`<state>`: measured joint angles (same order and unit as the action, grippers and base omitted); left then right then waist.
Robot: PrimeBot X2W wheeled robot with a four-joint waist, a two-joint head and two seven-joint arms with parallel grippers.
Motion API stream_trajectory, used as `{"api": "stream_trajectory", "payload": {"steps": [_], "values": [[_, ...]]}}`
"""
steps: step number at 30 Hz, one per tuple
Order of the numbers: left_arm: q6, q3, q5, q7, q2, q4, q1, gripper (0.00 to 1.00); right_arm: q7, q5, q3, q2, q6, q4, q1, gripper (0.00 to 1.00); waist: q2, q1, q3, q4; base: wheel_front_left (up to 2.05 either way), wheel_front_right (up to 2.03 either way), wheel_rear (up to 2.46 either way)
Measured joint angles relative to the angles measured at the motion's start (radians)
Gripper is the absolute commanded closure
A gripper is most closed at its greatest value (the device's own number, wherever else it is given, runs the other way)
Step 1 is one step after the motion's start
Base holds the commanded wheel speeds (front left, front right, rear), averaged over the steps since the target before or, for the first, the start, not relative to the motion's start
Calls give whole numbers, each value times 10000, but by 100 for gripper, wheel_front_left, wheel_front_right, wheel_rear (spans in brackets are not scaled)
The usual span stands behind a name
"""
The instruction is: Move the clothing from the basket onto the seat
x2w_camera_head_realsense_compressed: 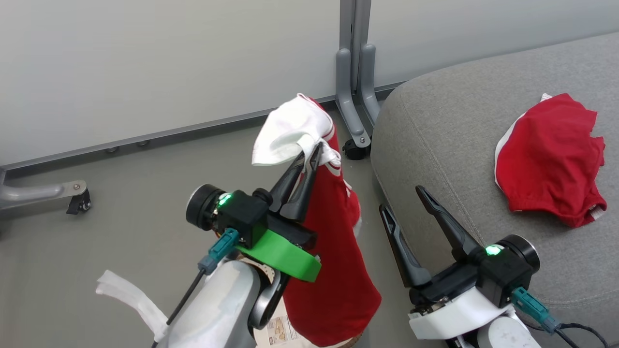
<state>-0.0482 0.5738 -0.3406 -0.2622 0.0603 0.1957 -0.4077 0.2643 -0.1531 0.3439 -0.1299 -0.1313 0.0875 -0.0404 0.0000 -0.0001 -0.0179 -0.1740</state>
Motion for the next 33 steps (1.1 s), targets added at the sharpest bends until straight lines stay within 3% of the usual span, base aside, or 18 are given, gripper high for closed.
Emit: {"api": "stream_trajectory", "payload": {"steps": [9, 18, 19, 20, 33], "values": [[81, 1398, -389, 159, -86, -491, -347, 100, -2, 424, 412, 255, 0, -1064, -662, 0, 0, 0, 14, 129, 0, 0, 0], [642, 2445, -953, 230, -107, -1014, -770, 100, -2, 694, 59, 508, 0, -2706, -532, 0, 0, 0, 19, 403, 0, 0, 0], [663, 2476, -955, 230, -107, -947, -792, 100, -2, 658, 21, 533, 0, -2754, -491, 31, 0, 0, 31, 430, 0, 0, 0], [677, 2508, -959, 230, -105, -857, -794, 100, 0, 648, 54, 527, 0, -2750, -480, 100, 0, 1, 48, 455, 0, 0, 0], [892, 2257, -957, 84, -42, 314, -810, 100, -2, 320, 276, 213, 0, -2431, -465, 100, 0, 1, 268, 694, 0, 0, 0]]}}
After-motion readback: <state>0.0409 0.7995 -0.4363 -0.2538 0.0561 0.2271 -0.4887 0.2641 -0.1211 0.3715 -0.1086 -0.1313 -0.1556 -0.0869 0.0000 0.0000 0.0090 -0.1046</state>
